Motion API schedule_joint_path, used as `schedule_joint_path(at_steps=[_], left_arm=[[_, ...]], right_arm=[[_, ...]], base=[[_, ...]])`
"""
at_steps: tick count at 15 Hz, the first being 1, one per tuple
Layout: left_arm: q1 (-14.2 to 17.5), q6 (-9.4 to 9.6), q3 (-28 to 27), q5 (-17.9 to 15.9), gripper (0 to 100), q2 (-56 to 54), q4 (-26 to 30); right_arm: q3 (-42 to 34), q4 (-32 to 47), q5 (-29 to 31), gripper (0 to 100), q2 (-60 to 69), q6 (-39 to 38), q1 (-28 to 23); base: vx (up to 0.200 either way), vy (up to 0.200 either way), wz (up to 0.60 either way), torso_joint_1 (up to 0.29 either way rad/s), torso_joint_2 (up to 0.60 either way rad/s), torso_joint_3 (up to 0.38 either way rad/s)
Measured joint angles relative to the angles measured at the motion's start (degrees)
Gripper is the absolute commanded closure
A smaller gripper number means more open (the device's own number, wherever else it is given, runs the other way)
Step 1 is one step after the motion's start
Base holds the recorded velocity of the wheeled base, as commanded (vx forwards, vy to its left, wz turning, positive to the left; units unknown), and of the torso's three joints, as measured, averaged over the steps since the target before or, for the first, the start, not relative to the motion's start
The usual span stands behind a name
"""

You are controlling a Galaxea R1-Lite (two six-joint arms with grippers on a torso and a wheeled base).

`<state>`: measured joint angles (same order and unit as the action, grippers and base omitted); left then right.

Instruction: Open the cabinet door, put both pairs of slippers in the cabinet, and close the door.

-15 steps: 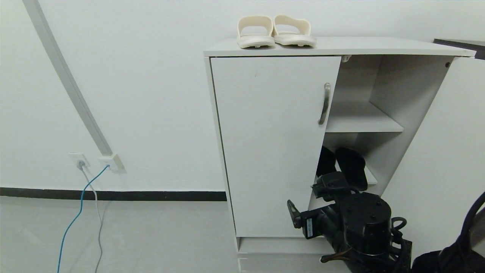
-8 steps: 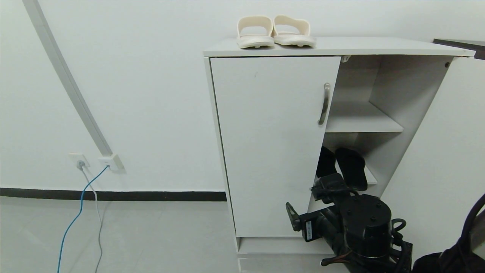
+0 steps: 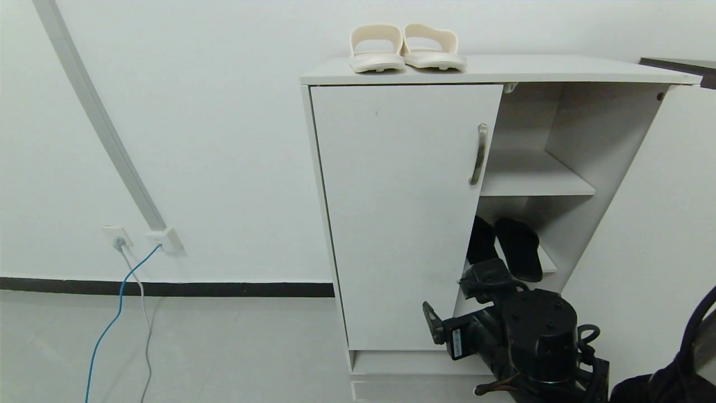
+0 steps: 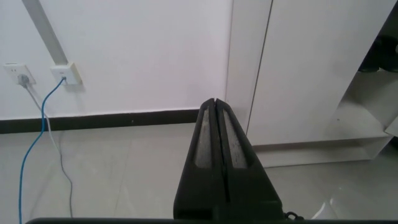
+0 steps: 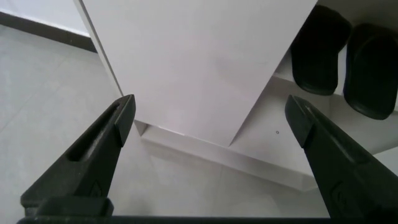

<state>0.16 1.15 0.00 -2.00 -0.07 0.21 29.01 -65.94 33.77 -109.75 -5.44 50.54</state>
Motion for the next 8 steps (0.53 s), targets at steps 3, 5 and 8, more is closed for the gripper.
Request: schedule_joint_path(at_steps=[3, 5, 8], left_arm=[[-0.02, 0.0, 0.0, -0.02, 100, 0.0, 0.04], [0.0, 0.0, 0.0, -0.02, 100, 0.0, -0.07], [0.05, 0.0, 0.0, -0.02, 100, 0.0, -0.05]], right_arm=[[-0.21, 0.17, -0.4, 0, -0.12, 0.05, -0.05], [-0.3, -0.11, -0.9, 0, -0.11, 0.07, 0.22], [-0.49, -0.05, -0.84, 0, -0.12, 0.09, 0.04]], base=[[0.0, 0.0, 0.0, 0.017, -0.29, -0.354], [0.0, 0.0, 0.0, 0.027, -0.51, -0.371], [0.0, 0.0, 0.0, 0.082, -0.46, -0.357]])
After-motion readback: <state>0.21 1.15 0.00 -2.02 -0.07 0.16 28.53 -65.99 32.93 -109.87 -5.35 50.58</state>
